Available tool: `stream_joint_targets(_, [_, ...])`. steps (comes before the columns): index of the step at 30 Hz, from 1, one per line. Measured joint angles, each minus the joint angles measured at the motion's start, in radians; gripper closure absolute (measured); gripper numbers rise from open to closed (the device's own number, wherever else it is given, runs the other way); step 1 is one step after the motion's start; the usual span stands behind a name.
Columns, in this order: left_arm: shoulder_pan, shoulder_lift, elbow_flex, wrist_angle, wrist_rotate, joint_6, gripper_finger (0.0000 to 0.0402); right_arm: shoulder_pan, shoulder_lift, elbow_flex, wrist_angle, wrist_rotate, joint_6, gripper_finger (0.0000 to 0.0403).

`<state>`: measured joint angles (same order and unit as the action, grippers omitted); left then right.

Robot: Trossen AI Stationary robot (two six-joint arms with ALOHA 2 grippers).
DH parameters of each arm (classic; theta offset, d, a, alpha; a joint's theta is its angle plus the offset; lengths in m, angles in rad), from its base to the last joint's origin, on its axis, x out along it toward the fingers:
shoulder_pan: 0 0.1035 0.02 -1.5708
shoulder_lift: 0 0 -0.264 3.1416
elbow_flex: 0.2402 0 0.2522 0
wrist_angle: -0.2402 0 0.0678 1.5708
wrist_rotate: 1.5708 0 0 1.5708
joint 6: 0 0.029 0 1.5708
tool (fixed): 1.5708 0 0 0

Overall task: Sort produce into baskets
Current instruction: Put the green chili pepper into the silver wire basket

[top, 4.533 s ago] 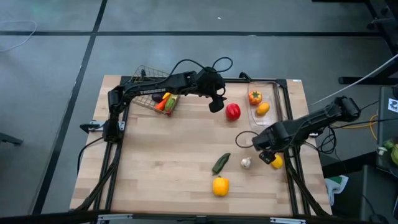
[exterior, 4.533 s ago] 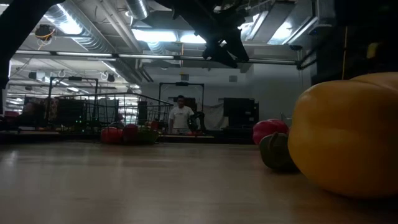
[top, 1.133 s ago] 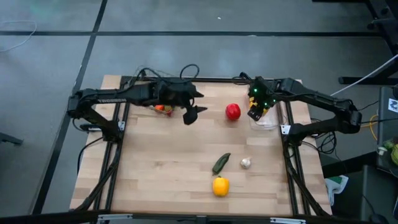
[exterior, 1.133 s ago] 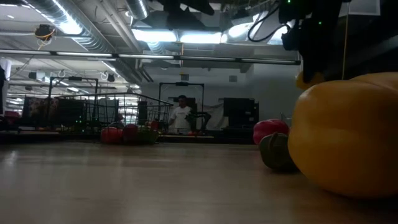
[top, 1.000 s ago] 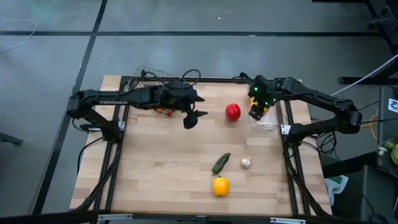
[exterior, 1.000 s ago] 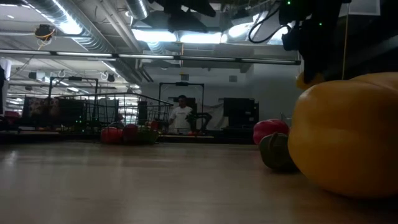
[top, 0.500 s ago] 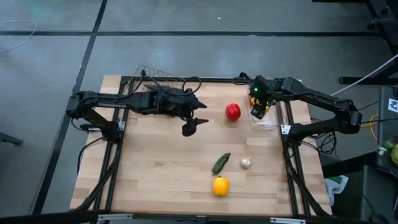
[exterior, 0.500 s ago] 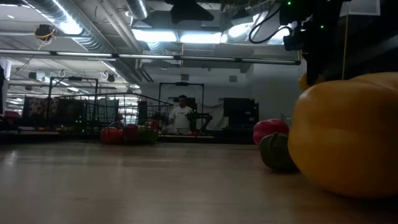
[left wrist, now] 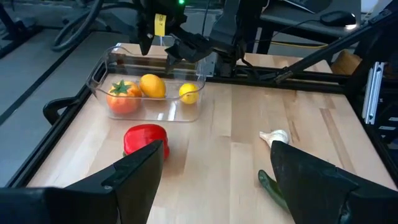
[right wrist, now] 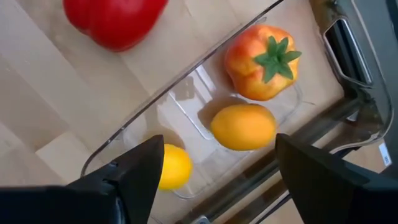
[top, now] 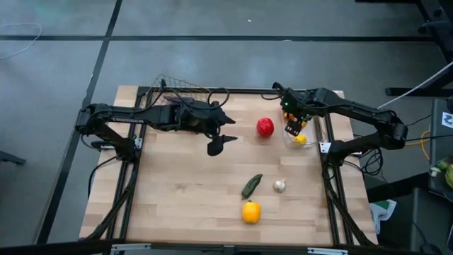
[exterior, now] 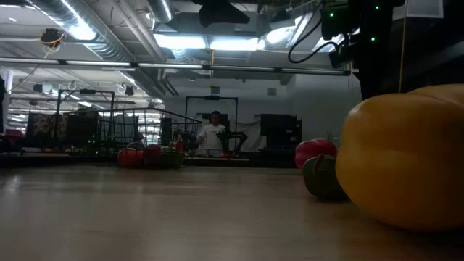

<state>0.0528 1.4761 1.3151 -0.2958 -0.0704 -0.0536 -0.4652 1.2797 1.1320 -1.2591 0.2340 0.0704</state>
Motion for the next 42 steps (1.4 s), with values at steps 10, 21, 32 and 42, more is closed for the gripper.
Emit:
stream_joint_targets(10, [0.0, 0.0, 0.0, 0.0, 0.0, 0.0, 0.0109, 0.0, 0.001, 0.0, 0.001, -0.002, 0.0, 0.0104])
stream_joint_targets(21, [0.0, 0.0, 0.0, -0.006, 0.0, 0.001, 0.0109, 0.0, 0.001, 0.0, 0.005, -0.018, 0.0, 0.0104])
stream_joint_targets(32, [0.0, 0.0, 0.0, -0.01, 0.0, 0.0, 0.0109, 0.0, 0.001, 0.0, 0.079, -0.228, 0.007, 0.0104])
stream_joint_targets(42, [0.0, 0.0, 0.0, -0.011, 0.0, 0.001, 0.0109, 0.0, 0.001, 0.0, 0.203, -0.288, 0.007, 0.0104])
